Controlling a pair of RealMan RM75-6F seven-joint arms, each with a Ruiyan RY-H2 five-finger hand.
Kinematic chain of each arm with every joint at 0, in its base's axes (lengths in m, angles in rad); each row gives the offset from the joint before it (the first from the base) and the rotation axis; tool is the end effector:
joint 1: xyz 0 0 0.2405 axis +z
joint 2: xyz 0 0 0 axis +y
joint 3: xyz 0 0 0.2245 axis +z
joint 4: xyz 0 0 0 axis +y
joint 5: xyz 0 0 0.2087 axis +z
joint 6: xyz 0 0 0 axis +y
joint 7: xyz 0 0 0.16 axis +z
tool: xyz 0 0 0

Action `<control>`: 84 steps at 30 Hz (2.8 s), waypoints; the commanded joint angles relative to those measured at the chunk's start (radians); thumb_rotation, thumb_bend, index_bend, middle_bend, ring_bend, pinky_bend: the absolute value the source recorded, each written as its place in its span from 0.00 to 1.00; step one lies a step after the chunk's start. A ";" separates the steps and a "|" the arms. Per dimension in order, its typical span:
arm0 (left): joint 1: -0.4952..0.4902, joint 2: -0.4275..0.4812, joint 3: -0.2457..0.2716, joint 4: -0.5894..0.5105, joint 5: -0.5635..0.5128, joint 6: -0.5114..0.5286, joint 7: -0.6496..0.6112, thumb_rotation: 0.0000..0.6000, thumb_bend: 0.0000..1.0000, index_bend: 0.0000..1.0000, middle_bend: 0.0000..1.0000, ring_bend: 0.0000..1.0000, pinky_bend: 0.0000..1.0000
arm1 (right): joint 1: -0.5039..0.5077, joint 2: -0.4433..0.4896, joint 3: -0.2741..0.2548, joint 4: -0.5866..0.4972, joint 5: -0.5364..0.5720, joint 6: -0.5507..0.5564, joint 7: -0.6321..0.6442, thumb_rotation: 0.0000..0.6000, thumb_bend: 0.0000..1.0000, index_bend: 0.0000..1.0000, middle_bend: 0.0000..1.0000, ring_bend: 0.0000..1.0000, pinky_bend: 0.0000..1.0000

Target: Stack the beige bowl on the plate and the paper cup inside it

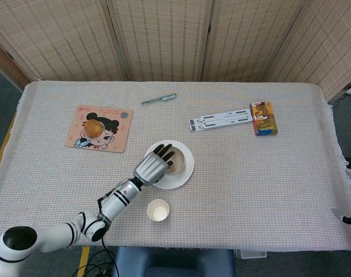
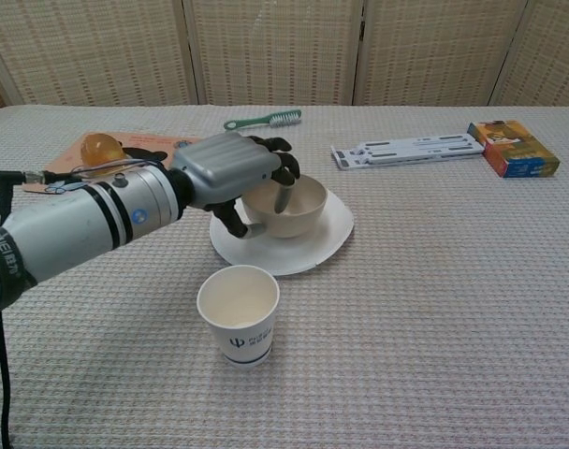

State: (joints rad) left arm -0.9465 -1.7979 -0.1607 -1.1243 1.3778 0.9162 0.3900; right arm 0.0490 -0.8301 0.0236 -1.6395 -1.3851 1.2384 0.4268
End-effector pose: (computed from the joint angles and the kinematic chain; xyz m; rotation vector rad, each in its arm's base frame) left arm -0.0495 0.3518 -0.0808 -2.1265 -0.4164 -0.9656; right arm -0.3395 -0.1716 0.2078 1.2157 -1.2789 0.7768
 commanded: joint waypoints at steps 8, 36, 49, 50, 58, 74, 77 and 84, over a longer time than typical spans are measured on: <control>0.051 0.091 -0.016 -0.220 -0.119 0.039 0.206 1.00 0.25 0.28 0.17 0.00 0.16 | -0.006 -0.001 -0.002 -0.008 -0.006 0.017 -0.013 1.00 0.23 0.00 0.00 0.00 0.00; 0.207 0.474 0.068 -1.023 -0.465 0.300 0.602 1.00 0.25 0.23 0.17 0.00 0.16 | 0.000 -0.008 -0.011 -0.022 -0.028 0.022 -0.043 1.00 0.23 0.00 0.00 0.00 0.00; 0.201 0.493 0.139 -1.142 -0.503 0.326 0.611 1.00 0.25 0.23 0.17 0.00 0.16 | 0.002 -0.009 -0.023 -0.031 -0.060 0.030 -0.052 1.00 0.23 0.00 0.00 0.00 0.00; 0.200 0.488 0.145 -1.148 -0.508 0.334 0.618 1.00 0.25 0.23 0.17 0.00 0.16 | 0.001 -0.008 -0.024 -0.031 -0.062 0.032 -0.051 1.00 0.23 0.00 0.00 0.00 0.00; 0.190 0.436 0.176 -1.159 -0.539 0.376 0.667 1.00 0.25 0.21 0.16 0.00 0.16 | -0.003 -0.003 -0.032 -0.028 -0.088 0.049 -0.031 1.00 0.23 0.00 0.00 0.00 0.00; 0.153 0.359 0.173 -1.081 -0.572 0.367 0.656 1.00 0.25 0.20 0.16 0.00 0.16 | -0.004 0.000 -0.047 -0.024 -0.122 0.065 -0.014 1.00 0.23 0.00 0.00 0.00 0.00; 0.147 0.352 0.174 -1.076 -0.579 0.367 0.654 1.00 0.25 0.20 0.16 0.00 0.16 | -0.004 0.001 -0.048 -0.023 -0.125 0.069 -0.010 1.00 0.23 0.00 0.00 0.00 0.00; 0.135 0.334 0.177 -1.072 -0.596 0.373 0.662 1.00 0.25 0.20 0.16 0.00 0.16 | -0.006 0.003 -0.053 -0.022 -0.134 0.078 -0.004 1.00 0.23 0.00 0.00 0.00 0.00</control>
State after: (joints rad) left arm -0.8111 -1.4634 0.0158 -2.1963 0.7823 1.2890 1.0510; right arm 0.0433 -0.8275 -0.0292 -1.6619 -1.5193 1.3160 0.4230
